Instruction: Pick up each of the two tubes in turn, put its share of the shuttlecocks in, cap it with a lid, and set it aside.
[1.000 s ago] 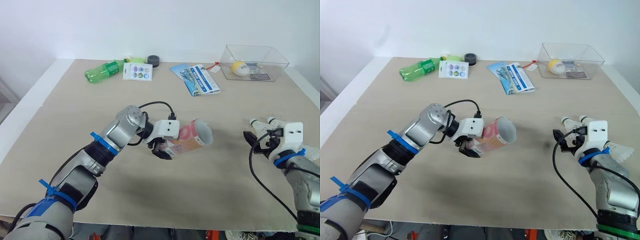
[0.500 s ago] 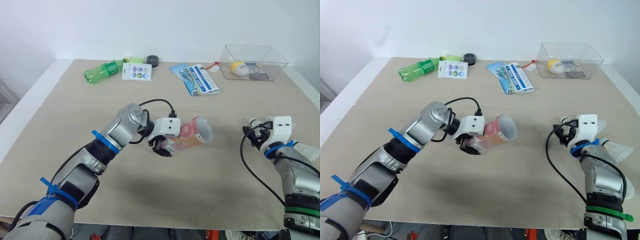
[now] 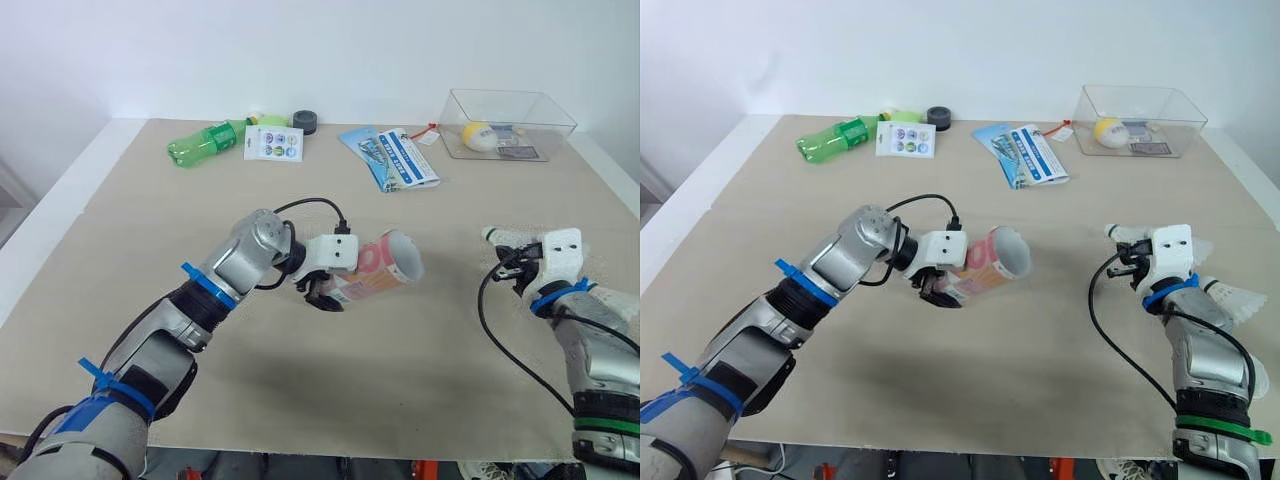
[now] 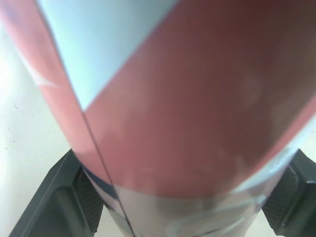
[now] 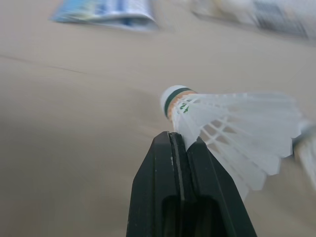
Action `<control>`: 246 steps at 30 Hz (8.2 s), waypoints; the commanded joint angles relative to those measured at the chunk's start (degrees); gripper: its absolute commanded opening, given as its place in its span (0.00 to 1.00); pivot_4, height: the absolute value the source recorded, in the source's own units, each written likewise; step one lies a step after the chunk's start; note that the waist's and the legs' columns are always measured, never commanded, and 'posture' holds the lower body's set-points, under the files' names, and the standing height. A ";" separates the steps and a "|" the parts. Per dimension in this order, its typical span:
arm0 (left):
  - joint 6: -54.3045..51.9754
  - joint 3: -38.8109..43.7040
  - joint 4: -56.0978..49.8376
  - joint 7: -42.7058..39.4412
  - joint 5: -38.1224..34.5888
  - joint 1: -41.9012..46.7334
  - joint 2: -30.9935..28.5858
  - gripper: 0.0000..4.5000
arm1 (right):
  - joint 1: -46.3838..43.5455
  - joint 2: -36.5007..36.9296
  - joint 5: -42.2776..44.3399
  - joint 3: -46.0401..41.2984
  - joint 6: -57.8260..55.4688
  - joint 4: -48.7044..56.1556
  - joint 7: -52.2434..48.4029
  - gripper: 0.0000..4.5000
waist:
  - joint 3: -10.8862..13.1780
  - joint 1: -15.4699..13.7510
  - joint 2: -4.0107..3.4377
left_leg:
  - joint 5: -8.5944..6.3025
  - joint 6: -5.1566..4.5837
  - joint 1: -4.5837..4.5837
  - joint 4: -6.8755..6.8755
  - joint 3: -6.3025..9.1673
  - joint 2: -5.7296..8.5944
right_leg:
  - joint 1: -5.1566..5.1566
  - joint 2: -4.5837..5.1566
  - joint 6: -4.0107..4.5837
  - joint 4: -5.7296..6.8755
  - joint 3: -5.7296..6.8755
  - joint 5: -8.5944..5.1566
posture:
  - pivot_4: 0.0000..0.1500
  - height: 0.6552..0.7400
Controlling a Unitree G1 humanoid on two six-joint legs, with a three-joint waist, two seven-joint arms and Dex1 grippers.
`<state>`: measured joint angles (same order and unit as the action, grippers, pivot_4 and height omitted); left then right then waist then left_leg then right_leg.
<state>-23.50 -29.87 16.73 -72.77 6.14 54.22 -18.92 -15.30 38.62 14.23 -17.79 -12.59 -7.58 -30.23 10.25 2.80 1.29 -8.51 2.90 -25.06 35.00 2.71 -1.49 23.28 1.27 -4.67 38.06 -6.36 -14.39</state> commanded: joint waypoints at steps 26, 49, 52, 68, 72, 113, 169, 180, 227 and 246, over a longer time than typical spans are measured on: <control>0.31 1.55 -0.68 4.01 -0.80 -1.60 -0.64 0.82 | -10.46 20.99 4.78 12.75 13.56 23.10 -39.04 0.01 | 0.07 0.15 0.07 | 0.03 -0.04 -0.01 0.42 -0.10 -0.10 | -0.06 -0.03 0.29 0.02 0.00 0.12 | 1.00 1.00; -0.67 0.90 -1.13 4.99 -1.52 -1.48 1.96 0.82 | 8.67 8.17 19.25 -19.80 -15.48 18.92 -11.36 0.99 | 0.02 -0.77 0.21 | 0.02 -0.04 -0.06 0.43 0.03 -0.03 | -0.15 0.00 0.05 0.03 0.02 0.14 | 1.00 1.00; -0.55 0.74 -0.86 5.08 -1.47 -1.42 2.50 0.82 | 14.51 3.62 15.13 -22.08 -12.42 19.85 -5.28 0.99 | -0.06 -0.70 -0.14 | 0.02 -0.04 -0.07 0.40 -0.03 -0.01 | -0.08 0.01 -0.04 0.04 -0.02 0.16 | 1.00 1.00; -1.74 0.73 -2.24 5.24 -1.98 -2.29 2.94 0.82 | 26.50 0.63 7.20 -27.93 2.11 9.80 -0.57 0.99 | -0.10 -0.10 -0.27 | 0.04 -0.07 -0.01 0.47 -0.12 -0.01 | -0.10 0.03 0.18 0.02 -0.09 0.13 | 1.00 1.00; -2.22 0.84 -3.02 5.41 -2.17 -2.44 3.03 0.82 | 25.28 0.75 8.50 -28.08 1.29 7.21 -0.18 0.99 | -0.10 -0.08 -0.27 | 0.05 -0.08 0.00 0.47 -0.12 0.00 | -0.11 0.04 0.20 0.02 -0.09 0.15 | 1.00 1.00; -5.65 0.73 -7.39 5.95 -2.15 -4.51 0.41 0.82 | 7.90 5.17 5.78 -18.43 3.38 -20.09 -0.08 0.99 | -0.11 0.31 -0.28 | 0.05 -0.09 0.00 0.41 -0.12 0.02 | -0.10 0.02 0.16 0.01 -0.11 0.12 | 1.00 1.00; 3.88 3.88 7.51 8.11 -1.91 0.17 3.51 0.82 | -26.46 19.31 0.49 22.24 20.30 10.21 -47.77 0.01 | 0.01 0.33 -0.10 | 0.09 -0.15 -0.03 0.40 -0.15 -0.01 | -0.02 0.02 0.18 0.00 -0.11 0.17 | 1.00 1.00; 2.72 3.80 5.86 8.38 -1.71 -1.03 3.02 0.82 | -30.29 18.59 -1.33 21.97 25.05 5.01 -50.49 0.01 | 0.02 0.27 -0.10 | 0.09 -0.14 -0.05 0.37 -0.15 -0.01 | 0.00 0.02 0.17 0.00 -0.11 0.15 | 1.00 1.00; 1.03 3.12 2.73 8.31 -1.47 -2.46 3.38 0.82 | -3.33 8.48 4.66 -12.62 -7.62 -17.26 -5.47 0.99 | -0.09 0.14 -0.28 | 0.13 -0.22 0.00 0.44 -0.16 0.08 | -0.09 0.05 0.09 0.02 -0.17 0.25 | 1.00 1.00; -1.23 3.12 -0.13 8.90 -1.43 -3.62 1.86 0.82 | -23.65 10.57 -1.99 -4.78 10.34 -53.01 -6.13 0.99 | -0.08 1.48 -0.27 | 0.13 -0.22 0.02 0.38 -0.11 0.15 | -0.15 0.08 -0.14 0.00 -0.18 0.31 | 1.00 1.00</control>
<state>-24.27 -26.52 17.33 -64.02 4.52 50.64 -17.03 -37.26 47.50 12.57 -22.44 -4.28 -59.75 -36.36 10.18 4.28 1.02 -8.38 2.67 -25.04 35.38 2.61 -1.32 23.12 1.36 -4.82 38.06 -6.54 -14.09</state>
